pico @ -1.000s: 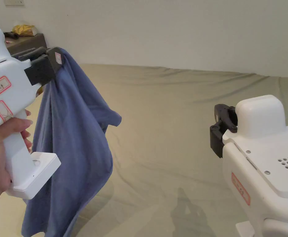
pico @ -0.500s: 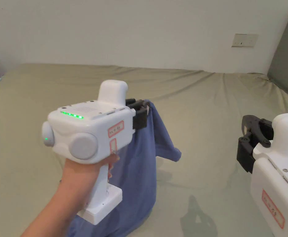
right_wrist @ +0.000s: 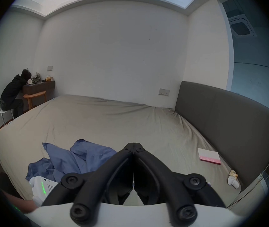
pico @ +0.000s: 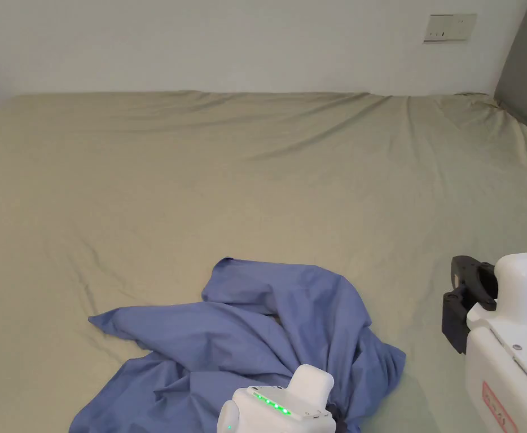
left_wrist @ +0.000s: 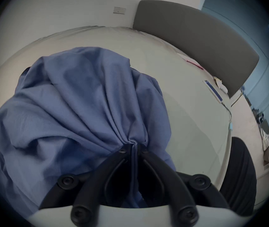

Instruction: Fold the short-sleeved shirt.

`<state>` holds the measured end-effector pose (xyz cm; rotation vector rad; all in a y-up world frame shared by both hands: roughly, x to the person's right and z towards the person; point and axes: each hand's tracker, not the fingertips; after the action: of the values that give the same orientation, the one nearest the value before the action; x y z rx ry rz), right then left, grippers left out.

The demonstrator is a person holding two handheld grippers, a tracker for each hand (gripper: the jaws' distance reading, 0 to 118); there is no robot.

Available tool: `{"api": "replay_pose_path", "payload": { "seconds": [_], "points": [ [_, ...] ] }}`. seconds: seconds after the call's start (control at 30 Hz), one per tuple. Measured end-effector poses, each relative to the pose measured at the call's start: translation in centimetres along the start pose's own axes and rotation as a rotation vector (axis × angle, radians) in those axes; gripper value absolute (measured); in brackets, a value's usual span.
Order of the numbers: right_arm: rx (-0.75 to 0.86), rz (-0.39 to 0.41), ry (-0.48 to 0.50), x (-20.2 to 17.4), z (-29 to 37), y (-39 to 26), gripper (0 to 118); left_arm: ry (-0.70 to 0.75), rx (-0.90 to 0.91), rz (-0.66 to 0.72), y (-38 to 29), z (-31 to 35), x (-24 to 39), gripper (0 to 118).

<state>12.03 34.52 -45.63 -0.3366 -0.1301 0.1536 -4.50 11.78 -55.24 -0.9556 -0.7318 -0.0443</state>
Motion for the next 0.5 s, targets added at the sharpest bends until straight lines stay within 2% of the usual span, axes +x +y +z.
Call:
{"api": "replay_pose_path", "payload": {
  "seconds": [0.1,0.13,0.17,0.23,0.27,0.33,0.5],
  "points": [
    [-0.017,0.014,0.010,-0.6,-0.4,-0.2,1,-0.041,-0.018,0.018,1.0,1.3,-1.1,10],
    [-0.017,0.018,0.015,-0.8,-0.3,-0.1,1,-0.035,-0.011,0.007,1.3,2.3,-1.3,18],
    [-0.014,0.023,0.019,-1.0,-0.2,0.0,1,-0.005,0.025,-0.017,1.5,3.7,-1.5,31],
    [0.001,0.032,0.026,-1.3,0.3,0.5,1,0.051,0.110,-0.035,2.1,6.8,-2.2,96],
    [0.014,0.038,0.030,-1.5,0.6,0.9,1,0.058,0.179,-0.020,2.5,8.9,-2.5,116],
    [0.042,0.047,0.032,-1.9,1.2,1.8,1,0.091,0.330,0.014,3.2,13.5,-3.5,115],
    [0.136,0.075,0.058,-3.5,3.0,4.8,1,0.330,0.611,-0.001,4.9,25.5,-4.7,115]
  ]
}}
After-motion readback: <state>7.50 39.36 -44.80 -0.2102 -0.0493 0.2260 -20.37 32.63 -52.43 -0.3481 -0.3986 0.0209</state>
